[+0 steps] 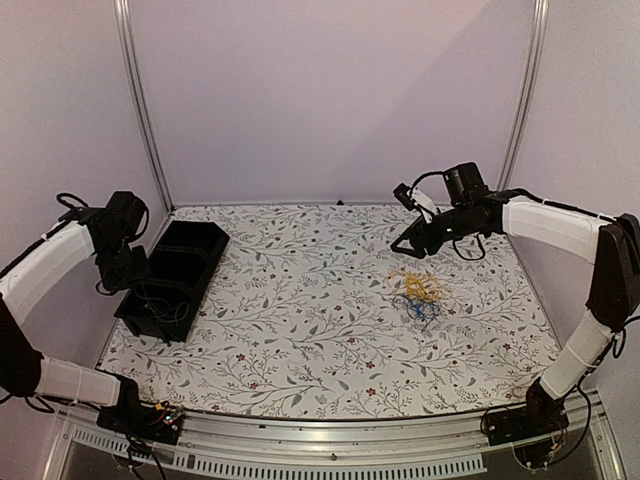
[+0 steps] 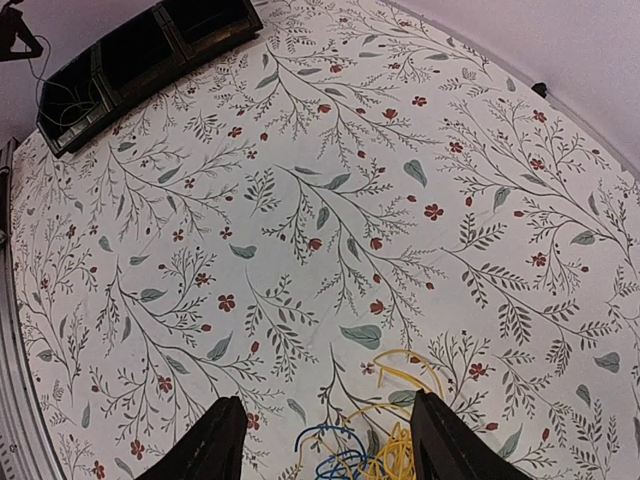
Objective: Untangle the cables
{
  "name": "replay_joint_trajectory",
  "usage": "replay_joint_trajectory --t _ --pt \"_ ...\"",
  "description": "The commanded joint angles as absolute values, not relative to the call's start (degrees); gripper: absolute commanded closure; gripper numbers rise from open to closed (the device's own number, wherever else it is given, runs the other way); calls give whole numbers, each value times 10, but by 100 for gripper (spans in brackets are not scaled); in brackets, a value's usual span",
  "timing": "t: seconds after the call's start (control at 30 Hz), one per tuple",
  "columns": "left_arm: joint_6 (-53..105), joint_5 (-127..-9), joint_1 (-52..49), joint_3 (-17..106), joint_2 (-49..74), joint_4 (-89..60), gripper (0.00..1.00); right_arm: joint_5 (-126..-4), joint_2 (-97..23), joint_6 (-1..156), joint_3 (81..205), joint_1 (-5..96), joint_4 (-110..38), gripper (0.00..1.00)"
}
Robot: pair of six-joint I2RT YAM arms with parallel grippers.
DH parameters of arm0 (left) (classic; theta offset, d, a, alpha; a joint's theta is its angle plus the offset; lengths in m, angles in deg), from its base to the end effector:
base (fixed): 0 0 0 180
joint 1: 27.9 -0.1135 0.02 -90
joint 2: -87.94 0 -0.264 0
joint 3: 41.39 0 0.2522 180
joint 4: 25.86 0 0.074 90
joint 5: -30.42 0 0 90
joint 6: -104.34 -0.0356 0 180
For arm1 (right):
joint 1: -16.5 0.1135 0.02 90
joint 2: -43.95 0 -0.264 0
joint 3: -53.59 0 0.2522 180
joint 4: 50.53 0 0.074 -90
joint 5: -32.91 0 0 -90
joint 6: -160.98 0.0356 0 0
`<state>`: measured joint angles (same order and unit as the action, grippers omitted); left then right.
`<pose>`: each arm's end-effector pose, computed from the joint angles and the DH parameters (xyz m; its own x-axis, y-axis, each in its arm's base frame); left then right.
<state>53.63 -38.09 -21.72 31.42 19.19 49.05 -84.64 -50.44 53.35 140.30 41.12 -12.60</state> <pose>0.2112 -0.0098 0.2762 -0.7146 -0.5153 -0.4730 -0.6097 0.7904 0.0601 0.3240 0.1666 0.2676 -0.4182 -0.4870 -0.7668 -0.8291 0.5495 0.1031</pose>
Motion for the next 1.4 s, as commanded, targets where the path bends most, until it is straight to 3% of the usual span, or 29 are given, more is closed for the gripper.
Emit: replay_joint_trajectory --t 0.0,0.5,0.9,1.37 --pt "492 -393 -234 298 156 397 100 -840 -496 531 1385 412 -134 39" --pt "422 -308 -300 296 99 373 100 -835 -493 523 1375 412 -139 39" --pt "408 -420 -294 254 75 316 100 -836 -492 522 1372 412 -143 39" --pt "423 -415 -285 244 -15 309 100 -841 -482 519 1353 412 -151 39"
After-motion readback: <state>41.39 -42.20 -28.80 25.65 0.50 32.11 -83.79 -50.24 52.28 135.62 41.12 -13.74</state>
